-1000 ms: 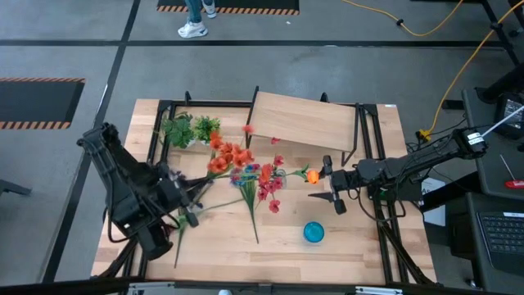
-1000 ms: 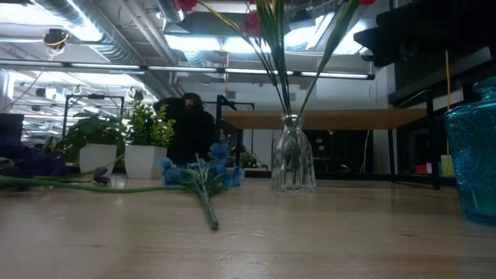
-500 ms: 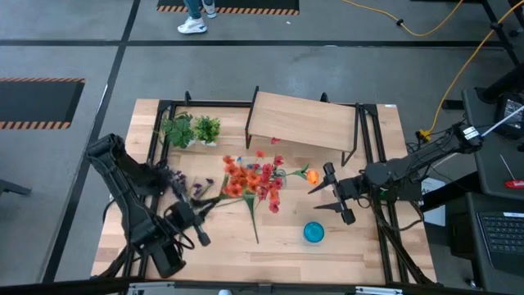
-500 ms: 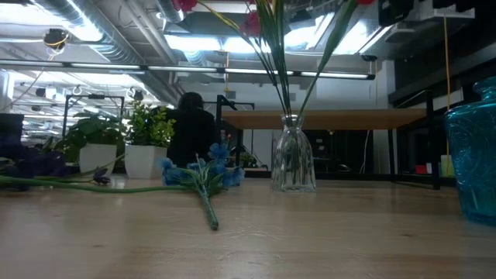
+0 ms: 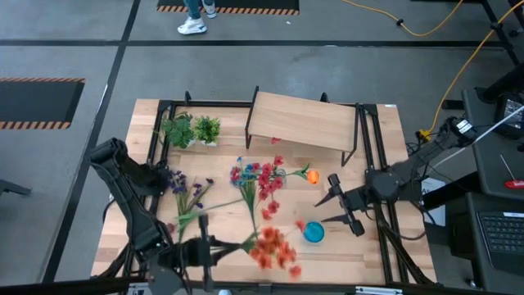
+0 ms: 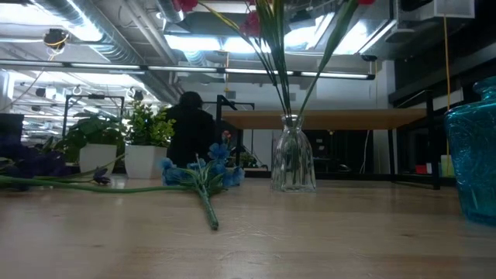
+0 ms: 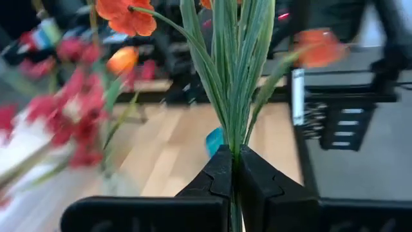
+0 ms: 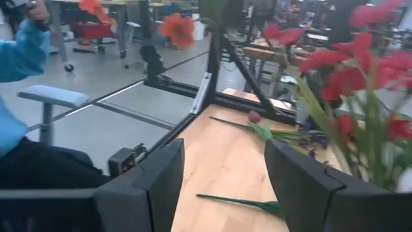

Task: Pick and place flowers into a vace then onto a shelf
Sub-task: Put the orange flowers into the transparent vase

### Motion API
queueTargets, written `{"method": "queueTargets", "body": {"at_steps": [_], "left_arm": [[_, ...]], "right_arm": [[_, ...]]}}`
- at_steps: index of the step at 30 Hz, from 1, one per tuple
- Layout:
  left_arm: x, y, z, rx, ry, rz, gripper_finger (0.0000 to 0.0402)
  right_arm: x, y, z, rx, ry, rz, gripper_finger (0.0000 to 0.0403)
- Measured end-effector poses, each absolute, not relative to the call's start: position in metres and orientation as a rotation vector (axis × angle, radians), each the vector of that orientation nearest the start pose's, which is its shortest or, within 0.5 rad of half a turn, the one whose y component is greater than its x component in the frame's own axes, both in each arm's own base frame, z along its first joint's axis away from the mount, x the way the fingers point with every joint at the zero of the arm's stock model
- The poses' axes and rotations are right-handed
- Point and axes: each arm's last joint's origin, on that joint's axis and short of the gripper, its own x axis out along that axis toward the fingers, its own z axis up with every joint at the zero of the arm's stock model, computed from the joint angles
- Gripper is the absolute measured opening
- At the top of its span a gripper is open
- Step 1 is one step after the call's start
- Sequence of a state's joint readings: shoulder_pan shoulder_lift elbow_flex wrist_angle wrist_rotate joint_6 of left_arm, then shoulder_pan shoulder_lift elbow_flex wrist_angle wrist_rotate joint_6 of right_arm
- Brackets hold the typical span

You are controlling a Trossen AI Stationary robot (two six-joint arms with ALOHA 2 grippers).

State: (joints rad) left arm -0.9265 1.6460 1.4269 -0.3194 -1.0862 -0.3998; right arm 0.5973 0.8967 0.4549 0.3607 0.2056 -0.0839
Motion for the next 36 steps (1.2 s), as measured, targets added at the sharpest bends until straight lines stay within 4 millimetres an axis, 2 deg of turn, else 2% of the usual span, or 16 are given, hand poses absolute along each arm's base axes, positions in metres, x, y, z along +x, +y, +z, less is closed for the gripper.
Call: {"method": "queueTargets", "body": {"at_steps": [6,12,15,19,25,29,36], "left_arm": [[0.253,-0.273,0.322,0.137,0.246,0.241,0.0004],[0.29,-0.261,0.307,0.195,0.228,0.362,0.0004],[0.312,-0.255,0.311,0.237,0.189,0.296,0.0004],[0.331,-0.245,0.325,0.255,0.094,0.137,0.0004],[0.347,-0.226,0.327,0.271,0.065,0.076,0.0004],[0.355,-0.214,0.324,0.262,-0.044,0.001,0.0004],[0.362,-0.191,0.31,0.249,-0.167,-0.027,0.0004]], "right_arm": [[0.159,0.118,0.252,-0.171,0.046,0.37,0.0218],[0.157,0.128,0.25,-0.201,0.028,0.388,0.0218],[0.162,0.133,0.243,-0.221,0.047,0.392,0.0218],[0.168,0.138,0.234,-0.248,0.077,0.393,0.0218],[0.17,0.15,0.237,-0.282,-0.029,0.419,0.0218],[0.171,0.155,0.239,-0.298,-0.092,0.425,0.0218],[0.178,0.162,0.235,-0.294,-0.141,0.417,0.0218]]}}
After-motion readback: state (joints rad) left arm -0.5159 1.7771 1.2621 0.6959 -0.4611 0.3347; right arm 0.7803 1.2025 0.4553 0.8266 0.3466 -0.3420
